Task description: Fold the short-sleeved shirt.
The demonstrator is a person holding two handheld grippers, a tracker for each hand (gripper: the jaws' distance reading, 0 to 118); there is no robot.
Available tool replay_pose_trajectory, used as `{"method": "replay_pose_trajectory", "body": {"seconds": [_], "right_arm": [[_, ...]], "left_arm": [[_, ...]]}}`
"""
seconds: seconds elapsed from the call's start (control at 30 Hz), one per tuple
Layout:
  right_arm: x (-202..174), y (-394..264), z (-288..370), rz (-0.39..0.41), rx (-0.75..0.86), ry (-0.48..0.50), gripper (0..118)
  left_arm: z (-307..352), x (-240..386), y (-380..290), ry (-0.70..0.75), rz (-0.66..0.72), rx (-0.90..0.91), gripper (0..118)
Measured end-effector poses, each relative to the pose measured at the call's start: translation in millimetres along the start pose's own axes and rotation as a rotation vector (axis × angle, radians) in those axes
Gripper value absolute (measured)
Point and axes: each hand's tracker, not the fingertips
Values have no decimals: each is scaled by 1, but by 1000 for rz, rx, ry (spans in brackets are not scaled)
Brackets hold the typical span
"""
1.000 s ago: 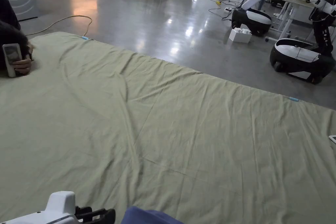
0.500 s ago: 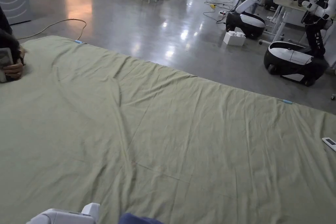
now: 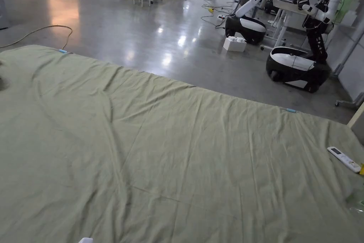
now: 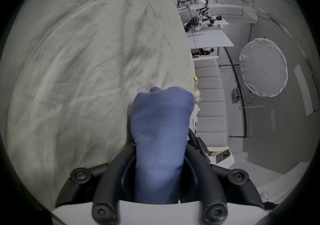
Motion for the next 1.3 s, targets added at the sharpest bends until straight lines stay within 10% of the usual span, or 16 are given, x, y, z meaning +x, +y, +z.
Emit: {"method": "replay_pose_trajectory", "body": {"seconds": [0.4, 0.9, 1.3], "right_arm": [[52, 86, 23, -41, 136, -35, 3], [138, 216, 70, -144, 386, -157, 3], [143, 215, 90, -164, 379, -134, 3]], "left_arm": [[113, 41, 28, -78, -58, 99, 24], [344, 44, 133, 426, -122, 304, 24], [352, 29, 157, 790, -113, 269, 27]]}}
